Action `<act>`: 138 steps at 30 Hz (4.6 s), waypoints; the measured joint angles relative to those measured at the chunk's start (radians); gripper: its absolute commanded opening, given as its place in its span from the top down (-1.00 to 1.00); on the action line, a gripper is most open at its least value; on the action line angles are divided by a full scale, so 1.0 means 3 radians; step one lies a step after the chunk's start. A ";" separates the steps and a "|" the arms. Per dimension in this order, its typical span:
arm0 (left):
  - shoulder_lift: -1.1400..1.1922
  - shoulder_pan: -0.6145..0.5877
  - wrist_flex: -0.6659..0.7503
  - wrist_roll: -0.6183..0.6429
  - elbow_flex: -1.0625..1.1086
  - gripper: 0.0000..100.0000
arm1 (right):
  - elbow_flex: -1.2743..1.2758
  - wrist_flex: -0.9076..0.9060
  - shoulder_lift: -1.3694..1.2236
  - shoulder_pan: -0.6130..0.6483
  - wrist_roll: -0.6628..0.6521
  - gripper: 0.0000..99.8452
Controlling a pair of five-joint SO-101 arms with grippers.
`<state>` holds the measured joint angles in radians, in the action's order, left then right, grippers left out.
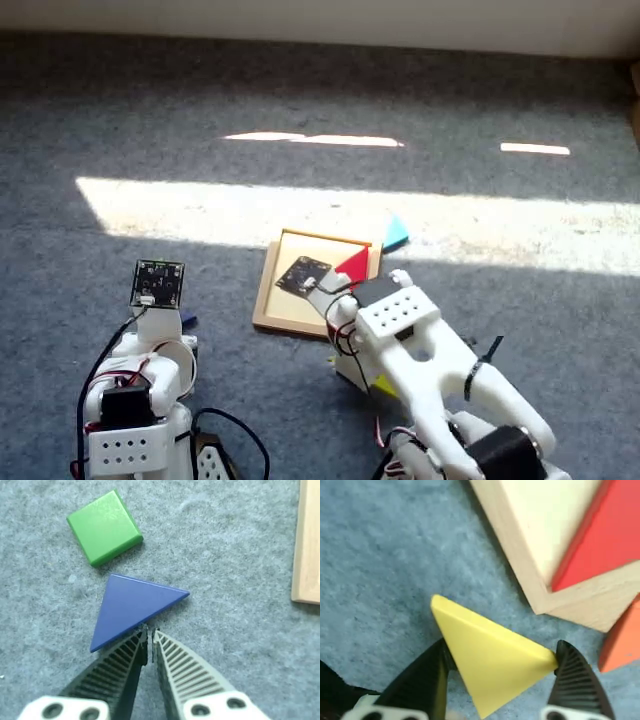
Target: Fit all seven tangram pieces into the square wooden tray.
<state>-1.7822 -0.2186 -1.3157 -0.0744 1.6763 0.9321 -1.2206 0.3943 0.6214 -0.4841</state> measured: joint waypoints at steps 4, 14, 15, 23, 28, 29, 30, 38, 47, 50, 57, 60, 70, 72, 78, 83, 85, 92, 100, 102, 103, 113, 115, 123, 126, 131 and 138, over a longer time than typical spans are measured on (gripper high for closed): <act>0.0000 0.0000 0.0000 0.0000 0.0000 0.91 | 0.0000 -0.0020 0.0389 0.0000 0.0000 0.62; 0.0000 0.0000 0.0000 0.0000 0.0000 0.91 | -0.0087 0.0440 0.0517 0.0000 0.0000 0.62; 0.0000 0.0000 0.0000 0.0000 0.0000 0.91 | -0.0087 0.0568 0.0517 0.0000 0.0000 0.62; 0.0000 0.0000 0.0000 0.0000 0.0000 0.91 | -0.0092 0.1340 0.0517 0.0010 -0.0184 0.62; 0.0000 0.0000 0.0000 0.0000 0.0000 0.91 | -0.0092 0.1529 0.0517 0.0174 -0.0230 0.62; 0.0000 0.0000 0.0000 0.0000 0.0000 0.91 | -0.0092 0.1575 0.0517 0.0215 -0.0230 0.62; 0.0000 0.0000 0.0000 0.0000 0.0000 0.91 | -0.0092 0.1632 0.0517 0.0251 -0.0230 0.62; 0.0000 0.0000 0.0000 0.0000 0.0000 0.91 | -0.0353 0.1918 -0.0189 0.0322 -0.0230 0.62; 0.0000 0.0000 0.0000 0.0000 0.0000 0.91 | -0.0486 0.1949 -0.0522 0.0327 -0.0230 0.62; 0.0000 0.0000 0.0000 0.0000 0.0000 0.91 | -0.0486 0.1944 -0.0522 0.0327 -0.0230 0.62; 0.0000 0.0000 0.0000 0.0000 0.0000 0.91 | -0.0486 0.1560 -0.0522 0.0312 -0.0230 0.62; 0.0000 0.0000 0.0000 0.0000 0.0000 0.91 | -0.0496 0.1483 -0.0522 0.0307 -0.0230 0.60; 0.0000 0.0000 0.0000 0.0000 0.0000 0.91 | -0.0501 0.1243 -0.0522 0.0307 -0.0235 0.25; 0.0000 0.0000 0.0000 0.0000 0.0000 0.91 | -0.0501 0.1233 -0.0522 0.0307 -0.0235 0.25; 0.0000 0.0000 0.0000 0.0000 0.0000 0.91 | -0.0537 0.1023 -0.0522 0.0307 -0.0235 0.39; 0.0000 0.0000 0.0000 0.0000 0.0000 0.91 | -0.0547 0.0829 -0.0522 0.0307 -0.0184 0.94; 0.0000 0.0000 0.0000 0.0000 0.0000 0.91 | -0.0552 0.0880 -0.0522 0.0307 -0.0046 0.99; 0.0000 0.0000 0.0000 0.0000 0.0000 0.91 | -0.0552 0.1146 -0.0522 0.0307 0.0363 0.98; 0.0000 0.0000 0.0000 0.0000 0.0000 0.91 | -0.0552 0.1591 -0.0522 0.0046 0.0486 0.98; 0.0000 0.0000 0.0000 0.0000 0.0000 0.91 | -0.0552 0.1545 -0.0522 0.0026 0.0486 0.98; 0.0000 0.0000 0.0000 0.0000 0.0000 0.91 | -0.0552 0.1519 -0.0522 0.0015 0.0486 0.98; 0.0000 0.0000 0.0000 0.0000 0.0000 0.91 | -0.0552 0.1432 -0.0644 0.0015 0.0486 0.98; 0.0000 0.0000 0.0000 0.0000 0.0000 0.91 | -0.0568 0.1432 -0.0829 0.0005 0.0496 0.98; 0.0000 0.0000 0.0000 0.0000 0.0000 0.91 | -0.1013 0.0762 -0.1141 0.0000 0.0373 0.98; 0.0000 0.0000 0.0000 0.0000 0.0000 0.91 | -0.1059 0.0532 -0.1166 0.0000 0.0271 0.98; 0.0000 0.0000 0.0000 0.0000 0.0000 0.91 | -0.1064 0.0373 -0.1166 -0.0133 0.0159 0.98; 0.0000 0.0000 0.0000 0.0000 0.0000 0.91 | -0.1059 0.0225 -0.0384 -0.0384 0.0159 0.96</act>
<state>-1.7822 -0.2186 -1.3157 -0.0744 1.6763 0.6145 -1.1531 0.2793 0.5063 -0.4365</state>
